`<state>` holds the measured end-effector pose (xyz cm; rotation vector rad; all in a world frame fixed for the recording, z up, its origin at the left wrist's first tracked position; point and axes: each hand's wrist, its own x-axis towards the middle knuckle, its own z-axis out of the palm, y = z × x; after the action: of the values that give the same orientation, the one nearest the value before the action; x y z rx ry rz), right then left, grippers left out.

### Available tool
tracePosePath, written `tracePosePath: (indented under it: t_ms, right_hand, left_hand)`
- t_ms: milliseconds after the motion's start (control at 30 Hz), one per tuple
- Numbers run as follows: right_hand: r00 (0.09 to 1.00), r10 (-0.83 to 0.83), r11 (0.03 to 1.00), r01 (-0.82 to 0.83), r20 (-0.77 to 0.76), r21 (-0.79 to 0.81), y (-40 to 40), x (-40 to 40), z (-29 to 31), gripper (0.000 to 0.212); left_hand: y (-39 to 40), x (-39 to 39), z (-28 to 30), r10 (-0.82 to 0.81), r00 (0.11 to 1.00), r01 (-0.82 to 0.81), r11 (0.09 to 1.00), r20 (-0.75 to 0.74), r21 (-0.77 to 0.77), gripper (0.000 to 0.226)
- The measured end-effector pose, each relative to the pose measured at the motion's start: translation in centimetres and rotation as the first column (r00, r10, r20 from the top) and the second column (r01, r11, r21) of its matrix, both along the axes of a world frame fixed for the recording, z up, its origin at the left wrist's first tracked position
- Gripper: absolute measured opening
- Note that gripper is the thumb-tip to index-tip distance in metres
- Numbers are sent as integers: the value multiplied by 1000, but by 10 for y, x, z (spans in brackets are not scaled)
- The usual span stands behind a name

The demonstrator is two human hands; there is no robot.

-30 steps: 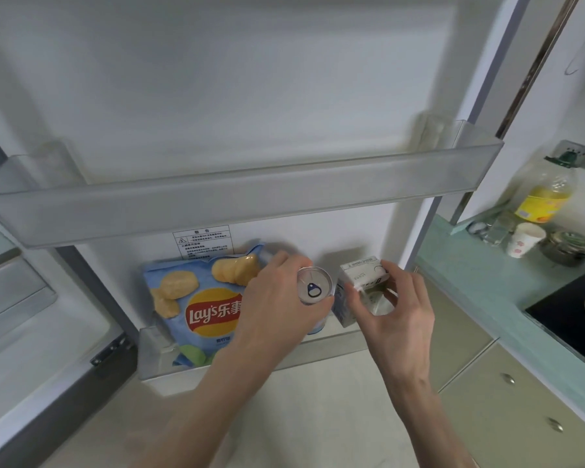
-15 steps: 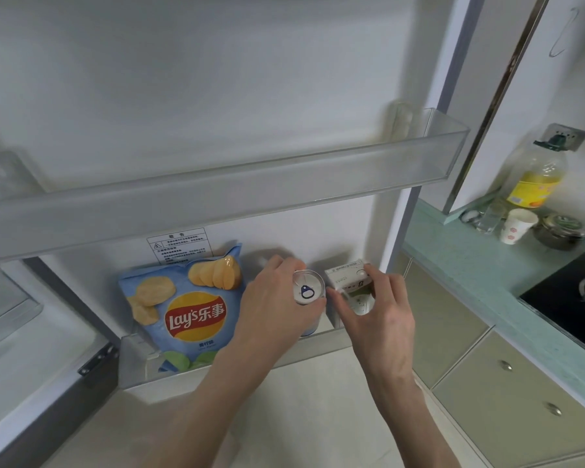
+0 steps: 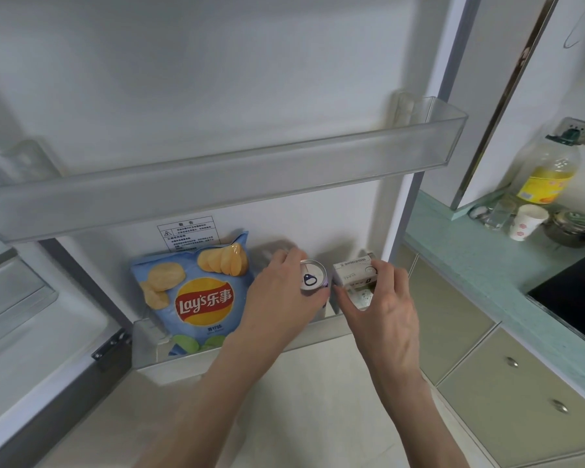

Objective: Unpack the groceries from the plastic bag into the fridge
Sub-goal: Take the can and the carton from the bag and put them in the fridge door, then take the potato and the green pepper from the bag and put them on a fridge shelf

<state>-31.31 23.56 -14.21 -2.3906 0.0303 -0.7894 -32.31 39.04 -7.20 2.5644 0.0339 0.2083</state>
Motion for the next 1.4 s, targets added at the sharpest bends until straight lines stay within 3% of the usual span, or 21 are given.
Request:
tracePosePath:
  t_ms: [200,400,567,733,1000,1200,1400]
  right_hand:
    - [998,-66,984,62,-22,-164,-2,-9,7,66]
    - [987,158,981,-155,16,-115,-11,-19,31,53]
    - [973,227,932,-204,44,-298,-22,-22,50,56]
    - [991,122,905,-90,51,-417,-27,-59,64,57]
    - [983,-186,862,166,5,-480,-76,-146,66,62]
    - [875,-485,770,426,-2,-475,-139,-229,68,62]
    - [718,-696,641,617,-7,-457,-196,-314,65,59]
  left_hand:
    - [5,-11,3,11,994,-10,1000,109,-8,64]
    - [8,-26,6,17,978,3,995,206,-99,42]
    - [21,-34,-5,-56,948,21,994,314,112,45]
    - [19,-49,-9,-137,917,60,976,375,208,50]
    - [-34,-75,-13,-301,847,242,952,439,186,51]
    - [-116,-106,-11,-495,763,456,868,416,196,54]
    - [-203,-154,-12,-682,589,682,707,433,185,54]
